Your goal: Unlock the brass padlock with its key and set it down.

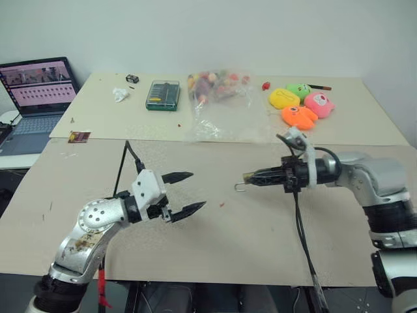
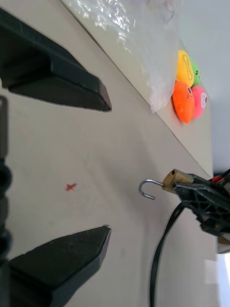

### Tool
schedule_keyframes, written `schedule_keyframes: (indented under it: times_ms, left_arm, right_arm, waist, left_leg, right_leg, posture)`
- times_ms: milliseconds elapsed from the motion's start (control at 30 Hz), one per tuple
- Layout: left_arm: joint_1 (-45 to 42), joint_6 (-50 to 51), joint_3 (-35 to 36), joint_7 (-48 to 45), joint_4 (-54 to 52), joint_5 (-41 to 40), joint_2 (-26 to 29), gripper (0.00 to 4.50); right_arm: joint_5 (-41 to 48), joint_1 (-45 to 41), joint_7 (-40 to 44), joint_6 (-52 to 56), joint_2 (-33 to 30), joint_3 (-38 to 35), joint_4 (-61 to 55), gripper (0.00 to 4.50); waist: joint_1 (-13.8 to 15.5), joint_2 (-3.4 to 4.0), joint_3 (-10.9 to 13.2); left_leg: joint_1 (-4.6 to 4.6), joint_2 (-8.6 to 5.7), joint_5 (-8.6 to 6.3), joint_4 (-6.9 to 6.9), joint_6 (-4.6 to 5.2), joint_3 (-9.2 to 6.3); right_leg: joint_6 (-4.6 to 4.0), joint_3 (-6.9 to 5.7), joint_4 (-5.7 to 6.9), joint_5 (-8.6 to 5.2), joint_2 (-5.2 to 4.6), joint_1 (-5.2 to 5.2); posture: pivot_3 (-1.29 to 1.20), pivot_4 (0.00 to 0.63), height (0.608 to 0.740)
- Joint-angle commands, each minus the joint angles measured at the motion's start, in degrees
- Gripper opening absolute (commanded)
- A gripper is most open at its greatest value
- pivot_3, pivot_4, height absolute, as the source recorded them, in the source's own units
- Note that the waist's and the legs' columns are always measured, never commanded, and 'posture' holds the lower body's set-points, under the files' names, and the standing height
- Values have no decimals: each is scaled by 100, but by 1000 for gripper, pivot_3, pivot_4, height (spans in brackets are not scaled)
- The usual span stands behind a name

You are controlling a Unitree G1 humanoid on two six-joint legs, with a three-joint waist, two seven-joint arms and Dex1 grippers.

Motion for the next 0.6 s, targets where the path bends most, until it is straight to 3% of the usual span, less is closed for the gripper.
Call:
schedule_keyframes:
  times_ms: [33,167,400,433,533,600]
  left_arm:
    - [-5,-350,146,-1,-104,174,13,4429]
    - [147,-352,0,127,-283,301,-118,4429]
    - [415,-201,-115,447,-578,480,-345,4429]
    - [439,-179,-109,469,-604,481,-355,4500]
    - [450,-146,-116,542,-647,491,-396,4500]
    - [447,-130,-129,585,-665,485,-427,4500]
  right_arm:
    - [-229,-167,144,102,75,425,219,218]
    - [-617,-429,275,-23,326,972,750,218]
    - [-1077,-811,609,-179,768,1315,1888,218]
    - [-1107,-846,682,-210,771,1286,2000,965]
    - [-1258,-915,821,-381,749,1220,2341,1745]
    - [-1447,-964,887,-611,630,1169,2711,2554]
  waist:
    - [15,0,0]
    - [7,0,0]
    - [-36,0,0]
    - [-39,0,0]
    - [-37,0,0]
    - [-37,0,0]
  left_leg:
    - [0,0,0,-1,0,0]
    - [-4,-5,-3,2,5,0]
    - [-3,-4,-1,1,2,1]
    - [-3,-4,-1,1,2,1]
    - [-3,-6,-1,1,2,1]
    - [-2,-6,-1,2,2,1]
  right_leg:
    - [0,-1,2,0,0,-1]
    - [2,-2,2,1,-1,-3]
    - [2,-1,5,1,0,-6]
    - [2,-1,6,1,0,-6]
    - [2,-1,6,1,0,-6]
    - [2,-1,6,1,0,-5]
  posture:
    - [0,150,740]
    - [0,150,740]
    - [0,150,740]
    - [0,150,740]
    - [0,150,740]
    - [0,150,740]
